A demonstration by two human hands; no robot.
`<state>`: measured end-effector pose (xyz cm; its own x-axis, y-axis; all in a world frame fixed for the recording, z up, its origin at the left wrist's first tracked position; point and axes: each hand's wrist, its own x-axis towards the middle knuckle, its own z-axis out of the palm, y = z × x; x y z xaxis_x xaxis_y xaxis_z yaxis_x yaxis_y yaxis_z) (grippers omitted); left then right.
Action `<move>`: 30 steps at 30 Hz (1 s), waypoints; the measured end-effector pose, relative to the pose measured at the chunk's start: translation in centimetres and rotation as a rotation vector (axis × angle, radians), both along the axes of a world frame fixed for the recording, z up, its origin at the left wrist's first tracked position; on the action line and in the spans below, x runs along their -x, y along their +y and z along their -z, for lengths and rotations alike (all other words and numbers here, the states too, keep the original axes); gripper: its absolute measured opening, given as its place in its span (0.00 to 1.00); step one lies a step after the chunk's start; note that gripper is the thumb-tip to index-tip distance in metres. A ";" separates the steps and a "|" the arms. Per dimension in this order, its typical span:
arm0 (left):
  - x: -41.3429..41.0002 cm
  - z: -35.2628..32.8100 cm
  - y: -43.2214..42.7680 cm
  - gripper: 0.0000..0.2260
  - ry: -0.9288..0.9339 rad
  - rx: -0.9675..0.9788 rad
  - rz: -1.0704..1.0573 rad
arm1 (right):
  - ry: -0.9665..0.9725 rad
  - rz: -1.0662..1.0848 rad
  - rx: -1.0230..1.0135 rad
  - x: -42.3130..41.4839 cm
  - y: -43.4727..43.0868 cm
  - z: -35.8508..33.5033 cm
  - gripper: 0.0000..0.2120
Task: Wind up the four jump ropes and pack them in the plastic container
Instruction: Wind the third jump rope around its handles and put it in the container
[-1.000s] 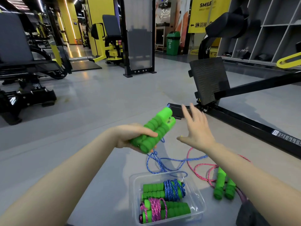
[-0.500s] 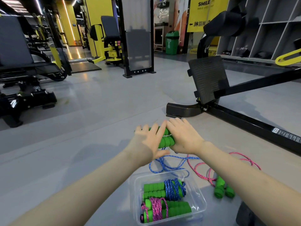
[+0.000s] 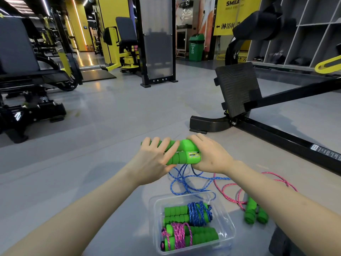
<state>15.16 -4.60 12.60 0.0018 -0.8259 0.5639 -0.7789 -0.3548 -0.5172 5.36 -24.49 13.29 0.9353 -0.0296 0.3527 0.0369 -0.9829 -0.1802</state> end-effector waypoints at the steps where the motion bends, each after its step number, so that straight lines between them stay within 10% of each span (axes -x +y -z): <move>1: 0.2 0.1 0.0 0.25 0.010 0.003 0.002 | -0.027 0.001 -0.045 0.0 0.1 0.0 0.25; 5: 0.1 -0.4 -0.1 0.21 -0.026 0.011 0.048 | -0.100 -0.018 -0.196 -0.2 -0.2 -0.5 0.28; 11: -1.1 -1.9 0.6 0.20 -0.059 0.063 0.060 | 0.024 -0.113 -0.991 0.2 0.8 -2.4 0.37; 19: -2.0 -2.2 1.5 0.20 -0.124 0.026 0.096 | 0.301 -0.117 -1.195 0.1 0.0 -2.0 0.47; 30: -2.5 -1.9 1.4 0.20 -0.158 0.014 0.097 | 0.364 -0.057 -1.322 0.4 0.2 -1.9 0.24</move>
<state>17.70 -3.23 14.47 -0.1671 -0.8099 0.5623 -0.7191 -0.2900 -0.6314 4.95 -24.33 15.23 0.9793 -0.1075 -0.1712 -0.1794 -0.0713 -0.9812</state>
